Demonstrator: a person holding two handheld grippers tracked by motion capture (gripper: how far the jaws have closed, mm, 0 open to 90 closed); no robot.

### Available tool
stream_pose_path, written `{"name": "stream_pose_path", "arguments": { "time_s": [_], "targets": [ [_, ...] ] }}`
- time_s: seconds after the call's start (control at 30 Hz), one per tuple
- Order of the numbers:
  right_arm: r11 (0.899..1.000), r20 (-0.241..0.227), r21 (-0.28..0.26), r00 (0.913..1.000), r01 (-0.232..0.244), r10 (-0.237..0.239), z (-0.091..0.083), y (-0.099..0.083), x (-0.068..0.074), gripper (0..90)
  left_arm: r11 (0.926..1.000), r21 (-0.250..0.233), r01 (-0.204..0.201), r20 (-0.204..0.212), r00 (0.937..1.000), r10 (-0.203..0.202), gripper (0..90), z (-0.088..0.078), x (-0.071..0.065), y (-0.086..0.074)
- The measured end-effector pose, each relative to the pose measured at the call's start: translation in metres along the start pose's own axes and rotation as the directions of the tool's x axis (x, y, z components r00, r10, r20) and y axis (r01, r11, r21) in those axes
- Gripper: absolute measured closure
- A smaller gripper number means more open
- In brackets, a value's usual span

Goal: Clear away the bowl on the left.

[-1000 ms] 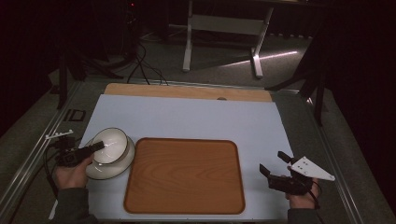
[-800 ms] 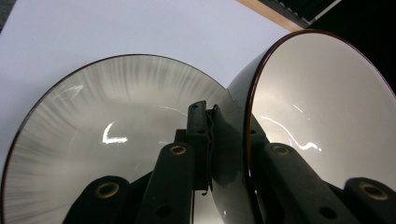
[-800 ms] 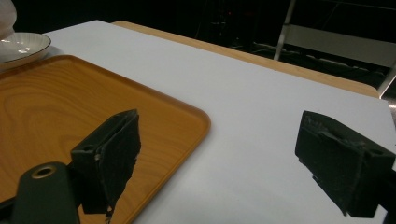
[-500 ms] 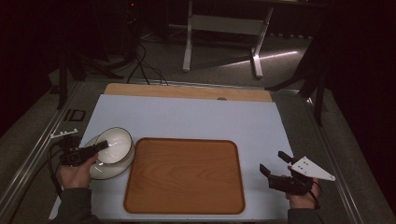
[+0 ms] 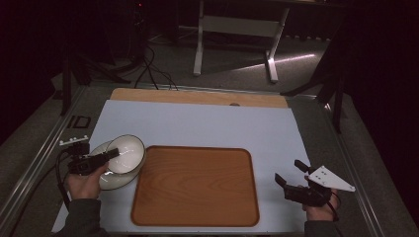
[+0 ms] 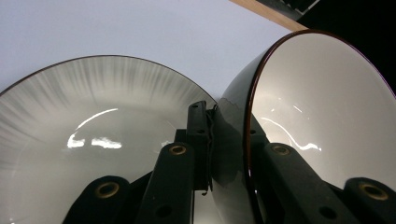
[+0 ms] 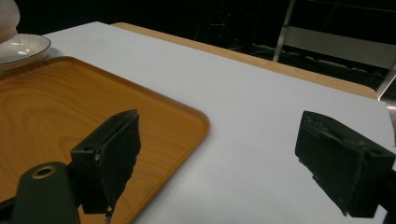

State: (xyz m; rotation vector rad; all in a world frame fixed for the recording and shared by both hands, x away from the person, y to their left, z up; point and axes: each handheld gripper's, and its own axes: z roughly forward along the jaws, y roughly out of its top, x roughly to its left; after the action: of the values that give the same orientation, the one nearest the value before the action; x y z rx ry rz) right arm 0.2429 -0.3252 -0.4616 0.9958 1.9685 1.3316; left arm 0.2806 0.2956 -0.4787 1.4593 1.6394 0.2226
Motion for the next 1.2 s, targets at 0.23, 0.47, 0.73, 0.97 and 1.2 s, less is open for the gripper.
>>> {"name": "stream_pose_path", "arguments": {
  "time_s": [0.23, 0.47, 0.73, 0.97, 1.2],
  "targets": [
    [1.000, 0.000, -0.001, 1.0000, 0.000, 0.000, 0.000, 0.000, 0.000, 13.9, 0.9998, 0.008, -0.016, 0.009, 0.9998, 0.016, 80.9, 0.004, -0.007, 0.000],
    [1.000, 0.000, -0.005, 1.0000, 0.001, -0.001, -0.001, 0.000, -0.001, 13.9, 0.9993, 0.016, -0.035, 0.017, 0.9992, 0.035, 81.0, 0.007, -0.014, -0.001],
    [1.000, 0.000, -0.005, 1.0000, 0.000, 0.000, -0.001, 0.000, -0.001, 13.9, 0.9985, 0.024, -0.049, 0.026, 0.9985, 0.048, 80.9, 0.010, -0.019, -0.001],
    [1.000, 0.001, -0.006, 1.0000, -0.002, 0.002, -0.001, 0.000, -0.001, 13.9, 0.9979, 0.029, -0.057, 0.034, 0.9978, 0.056, 80.9, 0.012, -0.025, -0.002],
    [1.000, 0.001, -0.007, 1.0000, -0.001, 0.001, -0.001, 0.000, -0.001, 13.9, 0.9977, 0.032, -0.060, 0.040, 0.9975, 0.059, 80.9, 0.014, -0.028, -0.002]
  ]
}}
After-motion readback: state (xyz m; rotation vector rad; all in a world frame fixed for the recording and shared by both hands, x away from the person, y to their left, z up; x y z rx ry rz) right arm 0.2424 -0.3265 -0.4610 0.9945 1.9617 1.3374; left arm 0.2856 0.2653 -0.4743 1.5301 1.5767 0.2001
